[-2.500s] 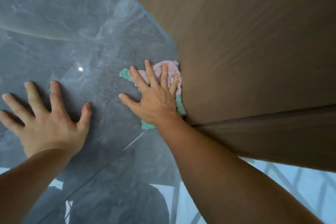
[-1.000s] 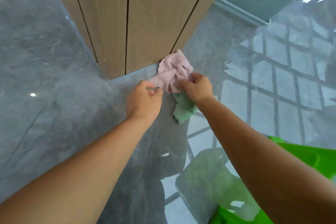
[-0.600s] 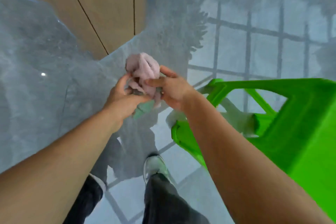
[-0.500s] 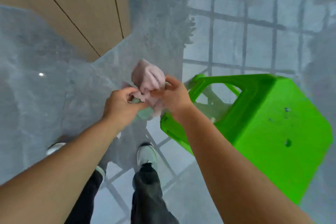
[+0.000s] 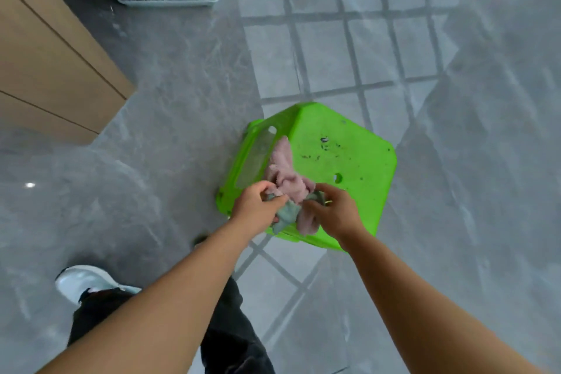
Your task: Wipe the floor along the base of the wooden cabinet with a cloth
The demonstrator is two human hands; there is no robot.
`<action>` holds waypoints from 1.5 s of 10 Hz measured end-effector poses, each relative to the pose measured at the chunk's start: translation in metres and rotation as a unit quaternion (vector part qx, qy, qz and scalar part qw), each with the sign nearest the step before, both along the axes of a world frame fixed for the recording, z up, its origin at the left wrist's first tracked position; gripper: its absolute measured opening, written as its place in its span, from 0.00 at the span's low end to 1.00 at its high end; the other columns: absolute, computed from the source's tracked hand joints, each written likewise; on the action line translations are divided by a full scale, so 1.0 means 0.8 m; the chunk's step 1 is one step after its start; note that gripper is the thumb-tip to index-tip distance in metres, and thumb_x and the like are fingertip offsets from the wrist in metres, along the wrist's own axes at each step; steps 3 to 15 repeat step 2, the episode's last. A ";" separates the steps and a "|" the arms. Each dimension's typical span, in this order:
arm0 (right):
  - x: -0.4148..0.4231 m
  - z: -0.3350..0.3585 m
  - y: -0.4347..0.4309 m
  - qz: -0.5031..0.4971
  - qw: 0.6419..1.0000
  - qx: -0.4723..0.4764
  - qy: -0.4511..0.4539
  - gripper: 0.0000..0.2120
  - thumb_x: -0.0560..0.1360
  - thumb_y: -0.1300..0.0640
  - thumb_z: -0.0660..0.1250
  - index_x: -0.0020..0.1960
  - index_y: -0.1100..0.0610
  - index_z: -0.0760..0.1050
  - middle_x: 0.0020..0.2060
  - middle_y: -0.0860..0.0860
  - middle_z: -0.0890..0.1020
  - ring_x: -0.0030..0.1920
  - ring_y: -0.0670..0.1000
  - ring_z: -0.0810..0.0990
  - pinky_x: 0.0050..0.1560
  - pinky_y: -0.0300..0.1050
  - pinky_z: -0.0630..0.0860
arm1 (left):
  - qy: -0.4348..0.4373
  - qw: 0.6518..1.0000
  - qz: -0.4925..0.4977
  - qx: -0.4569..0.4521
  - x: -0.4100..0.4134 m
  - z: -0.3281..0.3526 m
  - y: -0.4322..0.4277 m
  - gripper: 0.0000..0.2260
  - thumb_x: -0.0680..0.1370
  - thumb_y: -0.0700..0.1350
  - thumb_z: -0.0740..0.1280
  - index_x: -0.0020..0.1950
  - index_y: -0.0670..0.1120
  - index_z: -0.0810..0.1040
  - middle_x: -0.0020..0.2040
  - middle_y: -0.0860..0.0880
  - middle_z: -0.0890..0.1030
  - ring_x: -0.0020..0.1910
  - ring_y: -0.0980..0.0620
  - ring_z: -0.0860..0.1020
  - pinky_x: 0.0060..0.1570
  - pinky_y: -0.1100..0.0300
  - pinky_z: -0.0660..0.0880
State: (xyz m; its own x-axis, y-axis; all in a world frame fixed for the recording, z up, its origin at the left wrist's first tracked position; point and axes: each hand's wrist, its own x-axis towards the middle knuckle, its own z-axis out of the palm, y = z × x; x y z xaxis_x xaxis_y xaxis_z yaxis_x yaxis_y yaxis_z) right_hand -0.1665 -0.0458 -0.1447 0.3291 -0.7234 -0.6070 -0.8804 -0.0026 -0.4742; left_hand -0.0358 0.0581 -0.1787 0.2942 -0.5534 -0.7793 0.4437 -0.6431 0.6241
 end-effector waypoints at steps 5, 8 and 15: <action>0.002 0.032 0.000 -0.039 0.995 -0.058 0.070 0.26 0.73 0.55 0.72 0.70 0.58 0.74 0.61 0.62 0.81 0.62 0.60 0.79 0.60 0.48 0.72 | -0.070 0.993 -0.095 0.023 0.016 0.060 0.012 0.28 0.68 0.38 0.73 0.68 0.50 0.77 0.63 0.41 0.83 0.58 0.42 0.83 0.58 0.52 0.79; 0.002 0.032 0.000 -0.039 0.995 -0.058 0.070 0.26 0.73 0.55 0.72 0.70 0.58 0.74 0.61 0.62 0.81 0.62 0.60 0.79 0.60 0.48 0.72 | -0.070 0.993 -0.095 0.023 0.016 0.060 0.012 0.28 0.68 0.38 0.73 0.68 0.50 0.77 0.63 0.41 0.83 0.58 0.42 0.83 0.58 0.52 0.79; 0.002 0.032 0.000 -0.039 0.995 -0.058 0.070 0.26 0.73 0.55 0.72 0.70 0.58 0.74 0.61 0.62 0.81 0.62 0.60 0.79 0.60 0.48 0.72 | -0.070 0.993 -0.095 0.023 0.016 0.060 0.012 0.28 0.68 0.38 0.73 0.68 0.50 0.77 0.63 0.41 0.83 0.58 0.42 0.83 0.58 0.52 0.79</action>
